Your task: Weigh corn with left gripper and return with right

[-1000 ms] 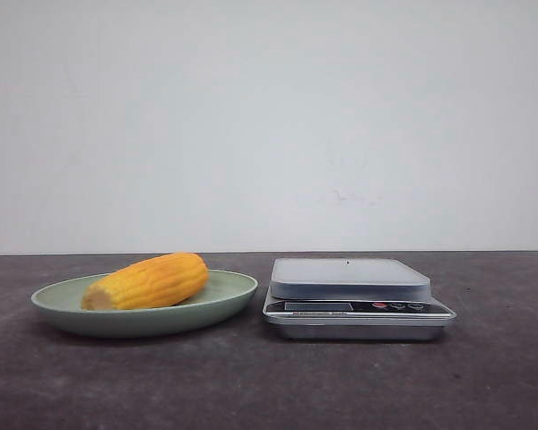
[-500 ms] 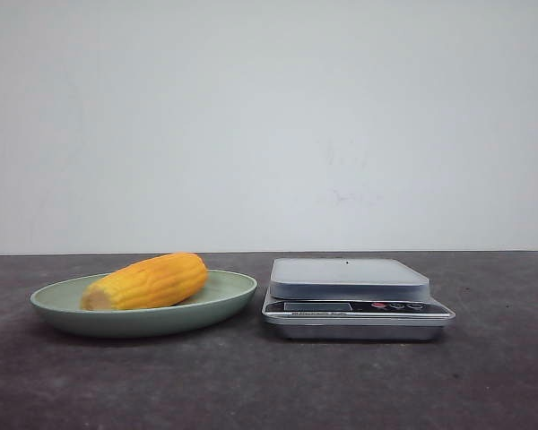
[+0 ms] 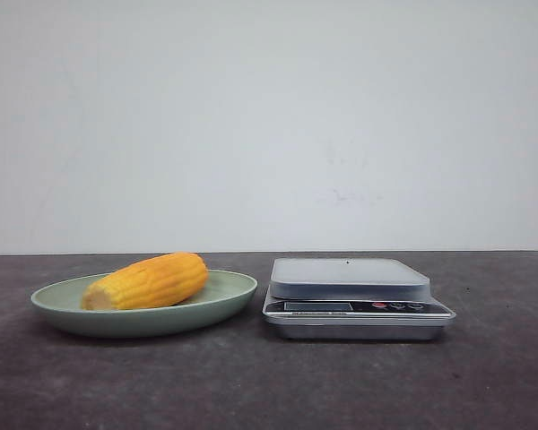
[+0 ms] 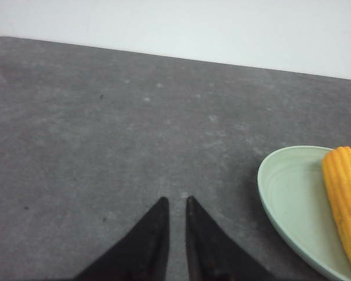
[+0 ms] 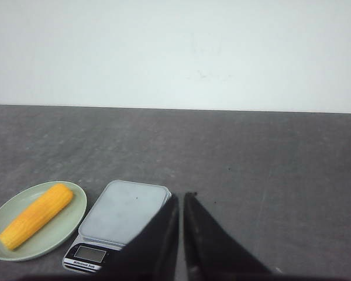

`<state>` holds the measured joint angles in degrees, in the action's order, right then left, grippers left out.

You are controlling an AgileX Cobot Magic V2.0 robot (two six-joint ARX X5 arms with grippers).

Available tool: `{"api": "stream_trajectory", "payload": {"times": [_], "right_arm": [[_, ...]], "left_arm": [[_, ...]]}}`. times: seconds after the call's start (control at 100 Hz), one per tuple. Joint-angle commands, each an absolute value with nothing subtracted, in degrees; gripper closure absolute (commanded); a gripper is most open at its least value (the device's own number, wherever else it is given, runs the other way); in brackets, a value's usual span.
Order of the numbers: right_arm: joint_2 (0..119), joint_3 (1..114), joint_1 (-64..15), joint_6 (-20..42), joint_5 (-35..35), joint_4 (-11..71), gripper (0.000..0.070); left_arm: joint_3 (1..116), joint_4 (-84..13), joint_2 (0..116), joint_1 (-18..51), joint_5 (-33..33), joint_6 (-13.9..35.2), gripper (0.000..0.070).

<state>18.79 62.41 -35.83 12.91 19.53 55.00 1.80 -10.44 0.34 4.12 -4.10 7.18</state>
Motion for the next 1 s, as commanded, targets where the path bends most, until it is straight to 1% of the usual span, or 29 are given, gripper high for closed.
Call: {"api": "stream_trajectory", "payload": {"times": [0.0,0.64,0.66,0.71,0.81,0.92,0.99], "right_arm": [[18.9,63.1,-36.1,13.5,19.6,54.4,0.0693],[18.9,63.1,-36.2,13.4,19.6,54.4,0.0693],[18.9,63.1,-36.2,12.3,19.6,54.5,0.0693],[18.9,63.2,-36.2,6.9,19.8,54.6,0.0693],[18.4,62.8,-34.9,2.6,19.9,52.8,0.0693],[16.4,60.1,-29.6,0.2,18.9,48.6,0.0693],[14.4,56.0,-25.1,-0.5,18.8,43.6,0.0693]], "left_arm": [[1.0,-10.7,0.2,4.0,-4.0,6.7,0.0676],[1.0,-10.7,0.2,4.0,-4.0,6.7,0.0676],[1.0,-10.7,0.2,4.0,-4.0,6.7,0.0676],[1.0,-10.7,0.2,4.0,-4.0,6.7,0.0676],[1.0,-10.7,0.2,4.0,-4.0,6.7,0.0676],[1.0,-10.7,0.2,4.0,-4.0,6.7,0.0676],[1.0,-10.7,0.2,4.0,-4.0,6.7,0.0676]]}}
